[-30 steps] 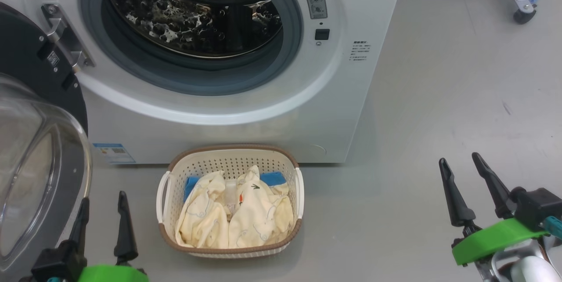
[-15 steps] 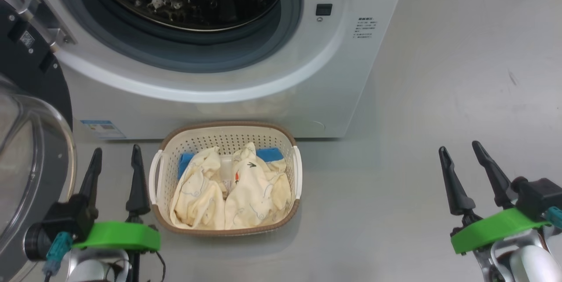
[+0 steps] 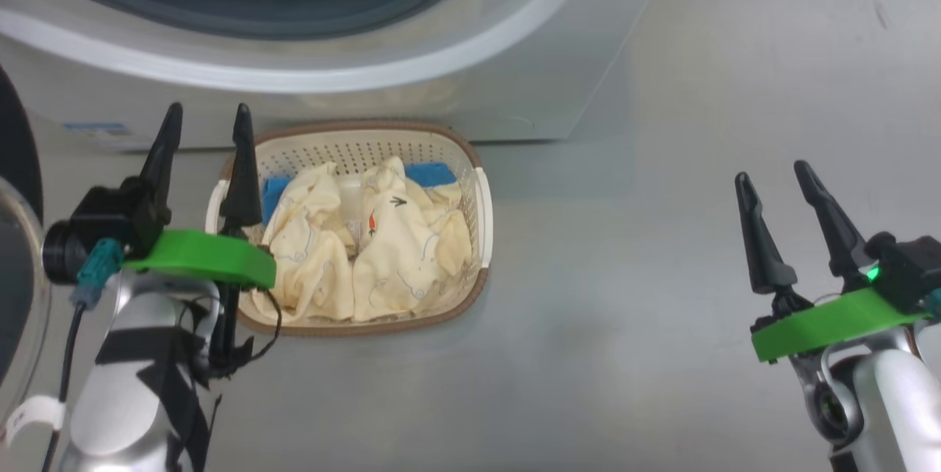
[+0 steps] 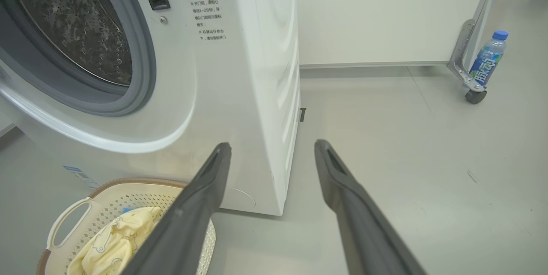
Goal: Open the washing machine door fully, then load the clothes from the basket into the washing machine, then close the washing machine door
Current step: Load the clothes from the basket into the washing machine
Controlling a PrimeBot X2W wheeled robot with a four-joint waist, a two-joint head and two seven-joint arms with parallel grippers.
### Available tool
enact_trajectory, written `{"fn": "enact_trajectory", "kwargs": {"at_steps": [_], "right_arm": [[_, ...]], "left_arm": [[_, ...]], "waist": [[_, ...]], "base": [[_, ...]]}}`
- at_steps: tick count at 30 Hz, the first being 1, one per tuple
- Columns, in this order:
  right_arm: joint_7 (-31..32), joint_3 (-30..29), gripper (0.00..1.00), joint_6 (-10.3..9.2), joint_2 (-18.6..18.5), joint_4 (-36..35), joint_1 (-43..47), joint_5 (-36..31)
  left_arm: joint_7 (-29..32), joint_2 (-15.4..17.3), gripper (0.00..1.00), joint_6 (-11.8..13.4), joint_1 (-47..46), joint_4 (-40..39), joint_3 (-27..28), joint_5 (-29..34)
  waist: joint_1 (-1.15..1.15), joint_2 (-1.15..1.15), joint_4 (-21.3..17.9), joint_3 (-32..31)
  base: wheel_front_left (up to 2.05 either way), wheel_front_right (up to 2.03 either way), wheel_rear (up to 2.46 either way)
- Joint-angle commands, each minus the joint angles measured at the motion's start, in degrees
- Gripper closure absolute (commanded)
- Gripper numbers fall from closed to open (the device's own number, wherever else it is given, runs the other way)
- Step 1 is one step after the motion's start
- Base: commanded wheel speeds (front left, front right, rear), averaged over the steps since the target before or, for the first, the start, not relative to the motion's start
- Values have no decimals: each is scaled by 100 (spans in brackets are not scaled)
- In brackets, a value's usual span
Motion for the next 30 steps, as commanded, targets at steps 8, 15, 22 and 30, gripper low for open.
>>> {"fn": "enact_trajectory", "kwargs": {"at_steps": [8, 15, 22, 30], "right_arm": [[-68, 185, 0, -2, -29, -273, -428, -20], [-68, 218, 0, -2, 26, -306, -606, -40], [-68, 230, 0, -2, 80, -343, -685, -56], [-69, 280, 0, -2, 143, -359, -775, -65]], "left_arm": [[-155, 97, 0, -139, -979, 845, 37, -40], [-240, 88, 0, -219, -1531, 1658, -26, -94], [-273, 122, 0, -268, -1881, 2509, -143, -66], [-270, 137, 0, -306, -2241, 3492, -349, -26]], "waist": [[-1, 0, -90, 1105], [-1, 0, -169, 1610], [-1, 0, -260, 1917], [-1, 0, -369, 2175]], "base": [[0, 0, 0], [0, 0, 0], [0, 0, 0], [0, 0, 0]]}}
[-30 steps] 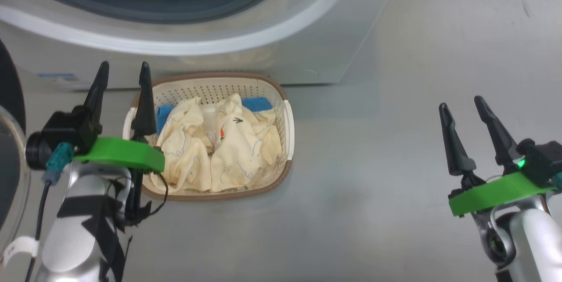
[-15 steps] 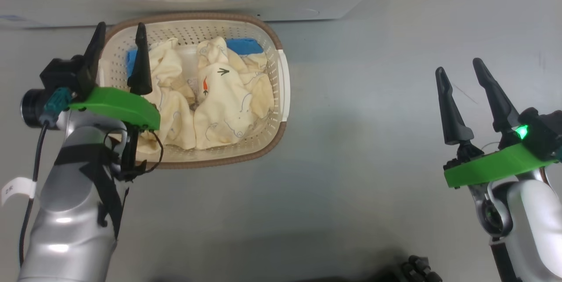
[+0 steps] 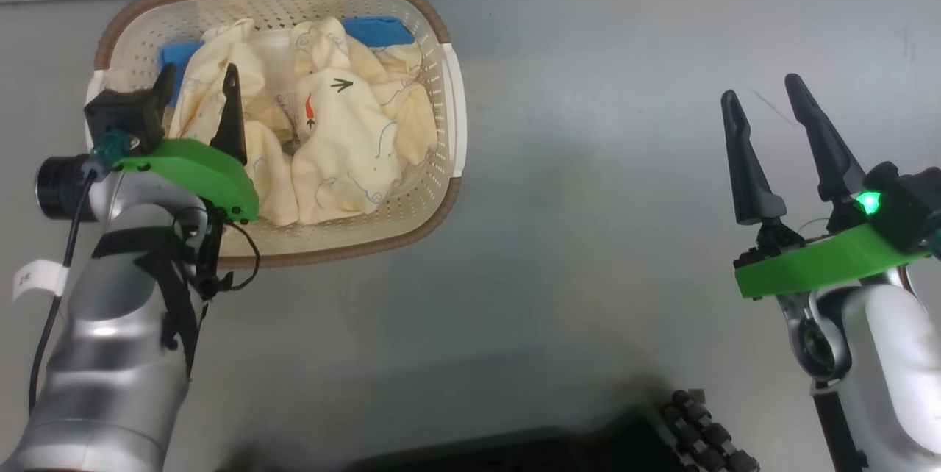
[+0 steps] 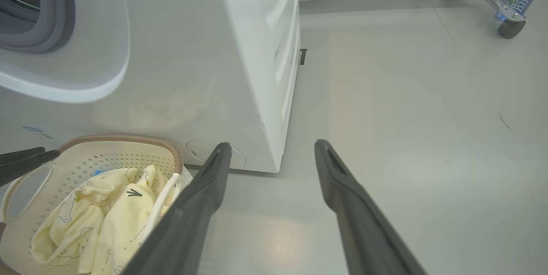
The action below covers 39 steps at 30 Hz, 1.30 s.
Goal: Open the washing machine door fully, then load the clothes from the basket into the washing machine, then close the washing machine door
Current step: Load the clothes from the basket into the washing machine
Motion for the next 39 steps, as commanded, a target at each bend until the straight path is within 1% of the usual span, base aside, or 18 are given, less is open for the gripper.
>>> {"fn": "enact_trajectory", "kwargs": {"at_steps": [1, 2, 9, 18, 26, 32, 35, 39], "right_arm": [[-54, 114, 0, -2, 12, -175, 79, -16], [-54, 114, 0, -2, 12, -175, 79, -16], [-54, 112, 0, -2, 36, -194, 77, -17], [-54, 106, 0, -2, 69, -218, 91, -7], [-54, 122, 0, -2, 110, -237, 102, 4], [-54, 128, 0, -2, 135, -266, 70, 21], [-54, 128, 0, -2, 152, -285, 77, 17], [-55, 145, 0, -2, 175, -307, 64, 20]], "left_arm": [[-54, 203, 0, -1, -57, 41, 77, 32], [-54, 203, 0, -1, -57, 41, 77, 32], [128, 206, 0, 86, -390, 808, -50, 97], [323, 320, 0, 163, -561, 1542, -216, 179], [402, 348, 0, 197, -781, 1746, -400, 272], [578, 418, 0, 305, -994, 1837, -515, 336], [690, 459, 0, 401, -1092, 1871, -561, 362], [861, 550, 0, 613, -1200, 1911, -603, 394]], "waist": [[0, 0, -32, 69], [0, 0, -32, 69], [0, 0, -88, 265], [0, 0, -181, 424], [0, 0, -218, 556], [0, 0, -278, 723], [0, 0, -304, 813], [0, 0, -340, 926]], "base": [[0, 0, 0], [0, 0, 0], [0, 0, 0], [0, 0, 0], [0, 0, 0], [0, 0, 0], [0, 0, 0], [0, 0, 0]]}}
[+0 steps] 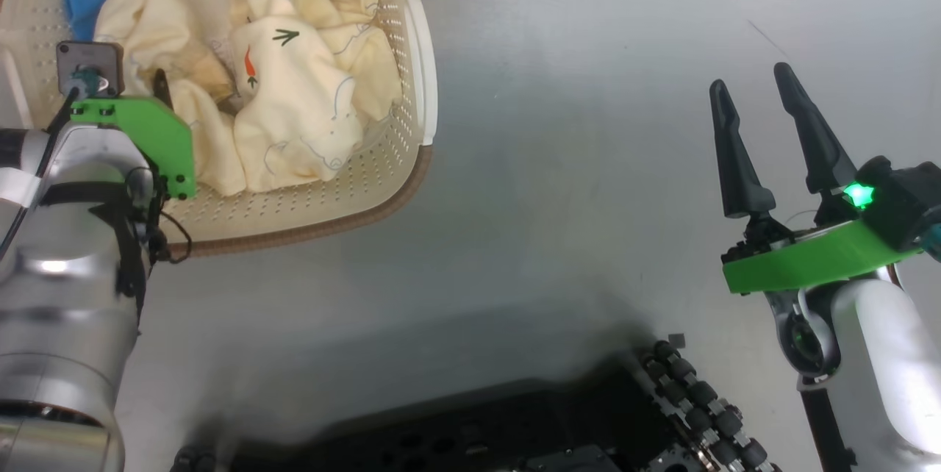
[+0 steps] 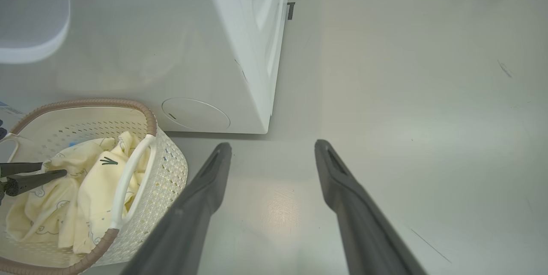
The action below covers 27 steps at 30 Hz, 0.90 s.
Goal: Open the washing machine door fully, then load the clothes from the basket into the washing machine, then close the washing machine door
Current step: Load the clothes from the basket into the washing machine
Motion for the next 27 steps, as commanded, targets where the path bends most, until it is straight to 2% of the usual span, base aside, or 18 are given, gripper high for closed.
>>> {"fn": "enact_trajectory", "kwargs": {"at_steps": [1, 6, 7, 8, 9, 10, 11, 15, 27], "right_arm": [[-55, 116, 0, -2, 20, -174, 111, 19], [-55, 166, 0, -2, 60, -197, 105, 23], [-55, 164, 0, -2, 67, -202, 102, 31], [-55, 164, 0, -2, 67, -202, 102, 31], [-55, 161, 0, -2, 72, -202, 98, 33], [-55, 156, 0, -2, 76, -197, 92, 36], [-55, 147, 0, -2, 81, -192, 82, 46], [-55, 92, 0, -2, 96, -220, 42, 54], [-55, 20, 0, -2, -16, -132, 32, 38]], "left_arm": [[58, 268, 0, 125, 58, -7, 39, 51], [325, 319, 0, 205, 49, 26, -38, 71], [350, 320, 9, 200, 43, 29, -50, 67], [350, 320, 9, 200, 43, 29, -50, 67], [368, 311, 55, 185, 35, 32, -60, 60], [354, 293, 96, 166, 22, 33, -65, 47], [332, 277, 100, 162, 14, 34, -69, 36], [249, 196, 100, 134, 63, 40, -62, -42], [-741, 5, 100, -88, 413, -73, 73, -384]], "waist": [[0, 0, -27, 56], [0, 0, -89, 119], [0, 0, -98, 127], [0, 0, -98, 127], [0, 0, -104, 132], [0, 0, -107, 133], [0, 0, -108, 125], [0, 0, -91, -6], [0, 0, 119, -927]], "base": [[0, 0, 0], [0, 0, 0], [0, 0, 0], [0, 0, 0], [0, 0, 0], [0, 0, 0], [0, 0, 0], [0, 0, 0], [0, 0, 0]]}}
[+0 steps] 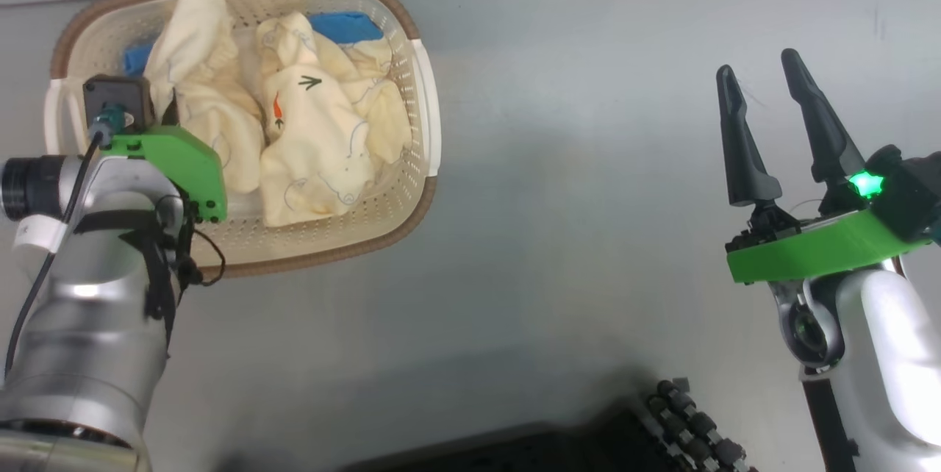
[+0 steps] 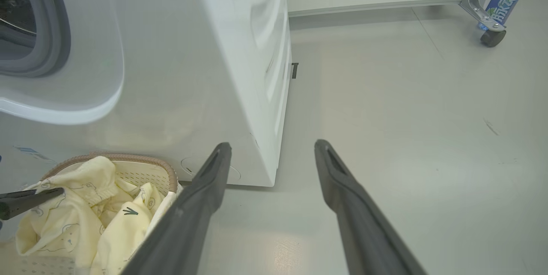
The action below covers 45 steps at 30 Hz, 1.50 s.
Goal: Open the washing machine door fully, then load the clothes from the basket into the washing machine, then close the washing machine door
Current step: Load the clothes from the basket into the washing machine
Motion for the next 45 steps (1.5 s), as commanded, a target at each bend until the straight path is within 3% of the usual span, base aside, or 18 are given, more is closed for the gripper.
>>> {"fn": "enact_trajectory", "kwargs": {"at_steps": [1, 8, 23, 45], "right_arm": [[-53, 88, 0, -2, -79, -112, 163, -3], [-53, 126, 0, -2, -193, -27, 260, 9], [-53, 229, 0, -2, -358, 134, 596, 43], [-54, 344, 0, -2, -377, 327, 1321, 153]], "left_arm": [[-91, 175, 100, 2, 173, -124, 118, -44], [-222, 102, 100, -46, 588, -479, 211, -196], [-231, 138, 100, -10, 2245, -3221, 918, -261], [-231, 124, 100, 120, 4292, -5980, 1556, 2]], "waist": [[0, 0, 88, -225], [0, 0, 246, -786], [0, 0, 541, -2017], [0, 0, 718, -3720]], "base": [[0, 0, 0], [0, 0, 0], [0, 0, 0], [0, 0, 0]]}}
